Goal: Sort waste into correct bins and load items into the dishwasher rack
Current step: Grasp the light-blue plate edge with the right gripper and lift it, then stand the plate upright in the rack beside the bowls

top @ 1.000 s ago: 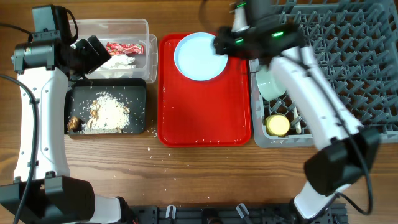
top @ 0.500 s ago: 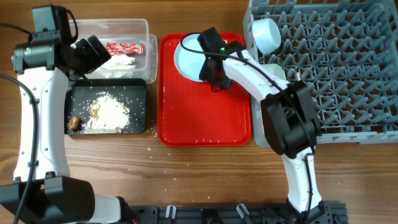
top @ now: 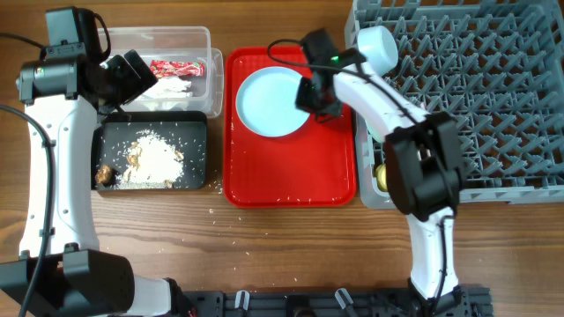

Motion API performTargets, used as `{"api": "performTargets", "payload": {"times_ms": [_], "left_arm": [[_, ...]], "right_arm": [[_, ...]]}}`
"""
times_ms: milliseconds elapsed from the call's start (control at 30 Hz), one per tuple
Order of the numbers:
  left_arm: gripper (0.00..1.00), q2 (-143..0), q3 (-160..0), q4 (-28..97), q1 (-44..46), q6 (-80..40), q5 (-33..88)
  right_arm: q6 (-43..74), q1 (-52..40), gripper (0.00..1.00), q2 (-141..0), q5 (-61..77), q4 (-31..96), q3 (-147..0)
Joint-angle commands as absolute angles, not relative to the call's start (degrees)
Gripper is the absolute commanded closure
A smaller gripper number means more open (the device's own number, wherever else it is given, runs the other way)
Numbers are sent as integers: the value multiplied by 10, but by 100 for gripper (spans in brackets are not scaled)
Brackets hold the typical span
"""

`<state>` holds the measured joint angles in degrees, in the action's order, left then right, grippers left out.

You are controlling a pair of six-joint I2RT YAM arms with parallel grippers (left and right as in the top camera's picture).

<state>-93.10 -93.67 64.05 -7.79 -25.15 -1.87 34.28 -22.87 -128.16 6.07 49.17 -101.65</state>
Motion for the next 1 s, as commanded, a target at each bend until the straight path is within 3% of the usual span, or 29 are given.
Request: {"api": "performTargets", "payload": {"times_ms": [0, 133, 267, 400, 633, 967], "left_arm": [[0, -929, -941, 639, -79, -244, -22], [0, -929, -941, 639, -79, -244, -22], [0, -929, -941, 639, -79, -244, -22], [0, -929, -941, 639, -79, -244, -22], [0, -929, -941, 639, -79, -244, -22], [0, -929, -941, 639, -79, -244, -22]], "right_arm": [[189, -194, 96, -1134, 91, 495, -1044], [105, -164, 96, -999, 14, 496, -1044], [97, -145, 96, -939, -356, 511, -1044], [-38, -121, 96, -952, -592, 541, -1012], [-105, -74, 96, -992, -596, 522, -997], [-120, -50, 96, -1084, -463, 444, -997]]}}
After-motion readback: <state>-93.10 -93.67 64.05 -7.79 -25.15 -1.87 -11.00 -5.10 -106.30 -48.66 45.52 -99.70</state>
